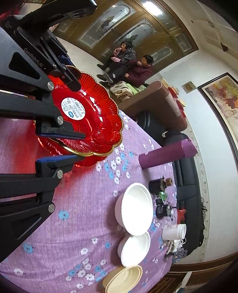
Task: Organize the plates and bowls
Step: 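Lower the labeled plate into the large wedding plate with both grippers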
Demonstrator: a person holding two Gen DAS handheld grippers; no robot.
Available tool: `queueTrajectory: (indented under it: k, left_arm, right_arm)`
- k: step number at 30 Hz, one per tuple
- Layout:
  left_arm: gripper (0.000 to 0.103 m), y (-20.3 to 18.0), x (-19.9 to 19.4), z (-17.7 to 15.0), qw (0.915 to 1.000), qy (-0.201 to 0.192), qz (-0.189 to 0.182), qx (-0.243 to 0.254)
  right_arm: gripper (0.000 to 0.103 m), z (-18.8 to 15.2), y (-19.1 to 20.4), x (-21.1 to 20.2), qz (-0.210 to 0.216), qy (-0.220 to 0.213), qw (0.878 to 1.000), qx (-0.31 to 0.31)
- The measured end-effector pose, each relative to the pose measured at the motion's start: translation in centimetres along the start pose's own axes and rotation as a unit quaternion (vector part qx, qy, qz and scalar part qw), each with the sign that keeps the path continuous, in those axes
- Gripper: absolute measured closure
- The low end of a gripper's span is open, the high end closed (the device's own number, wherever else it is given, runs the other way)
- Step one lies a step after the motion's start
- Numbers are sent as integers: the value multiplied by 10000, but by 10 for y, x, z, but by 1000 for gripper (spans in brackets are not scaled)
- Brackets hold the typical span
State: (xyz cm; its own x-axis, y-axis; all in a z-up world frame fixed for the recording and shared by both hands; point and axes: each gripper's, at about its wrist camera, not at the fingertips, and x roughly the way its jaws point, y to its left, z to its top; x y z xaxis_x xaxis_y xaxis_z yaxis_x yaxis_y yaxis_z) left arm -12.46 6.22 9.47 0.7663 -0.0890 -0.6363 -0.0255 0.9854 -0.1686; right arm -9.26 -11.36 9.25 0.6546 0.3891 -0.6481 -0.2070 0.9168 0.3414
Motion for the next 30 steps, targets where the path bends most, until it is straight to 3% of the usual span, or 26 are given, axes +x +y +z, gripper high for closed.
queueTrajectory:
  k: [14, 21, 30]
  left_arm:
    - [65, 29, 49, -15, 9982, 477, 302, -226]
    - [64, 27, 54, -14, 9980, 462, 396, -167]
    - [52, 23, 53, -15, 9983, 466, 344, -99]
  right_arm:
    - [86, -22, 5, 79, -303, 700, 9970, -104]
    - [85, -27, 8, 87, -407, 773, 9960, -203]
    - [83, -27, 6, 84, -280, 773, 9965, -133]
